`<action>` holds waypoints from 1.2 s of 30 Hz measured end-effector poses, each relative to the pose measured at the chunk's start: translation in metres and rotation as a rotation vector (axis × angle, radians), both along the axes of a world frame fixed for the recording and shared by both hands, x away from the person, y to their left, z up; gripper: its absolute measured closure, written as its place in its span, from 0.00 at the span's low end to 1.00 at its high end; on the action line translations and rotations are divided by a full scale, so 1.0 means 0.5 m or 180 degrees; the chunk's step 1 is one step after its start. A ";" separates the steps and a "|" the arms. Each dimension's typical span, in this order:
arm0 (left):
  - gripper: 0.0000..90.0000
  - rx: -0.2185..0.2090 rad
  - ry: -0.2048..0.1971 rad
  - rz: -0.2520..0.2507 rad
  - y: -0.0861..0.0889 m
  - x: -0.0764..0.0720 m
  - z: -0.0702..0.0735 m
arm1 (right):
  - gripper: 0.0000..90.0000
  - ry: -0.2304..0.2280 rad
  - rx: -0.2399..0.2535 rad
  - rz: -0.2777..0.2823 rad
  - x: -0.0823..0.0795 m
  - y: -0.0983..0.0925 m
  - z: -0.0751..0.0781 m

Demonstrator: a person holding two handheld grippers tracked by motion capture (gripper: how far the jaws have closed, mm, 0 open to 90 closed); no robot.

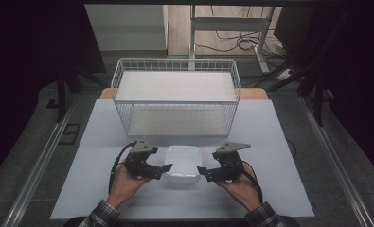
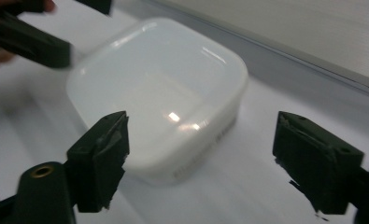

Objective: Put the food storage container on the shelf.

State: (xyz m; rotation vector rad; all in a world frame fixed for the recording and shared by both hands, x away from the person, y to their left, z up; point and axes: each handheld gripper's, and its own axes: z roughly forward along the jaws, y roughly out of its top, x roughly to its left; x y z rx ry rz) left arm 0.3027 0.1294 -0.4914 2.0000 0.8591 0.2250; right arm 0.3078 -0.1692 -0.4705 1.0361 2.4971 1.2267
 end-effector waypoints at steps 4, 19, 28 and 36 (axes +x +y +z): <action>0.19 -0.0077 0.0157 -0.0013 -0.009 0.022 -0.017 | 0.23 0.0094 0.0027 0.0045 0.020 0.026 -0.001; 0.65 -0.0566 0.0662 0.0019 0.029 -0.032 -0.034 | 0.66 0.0638 0.0307 -0.0035 0.010 0.002 -0.019; 0.89 -0.0604 0.0642 0.0200 0.019 -0.053 -0.022 | 0.85 0.0354 0.0285 -0.0370 -0.015 -0.007 -0.001; 0.89 -0.0567 0.0554 0.0323 0.016 -0.040 -0.009 | 0.85 0.0091 0.0356 -0.0429 -0.013 -0.004 0.010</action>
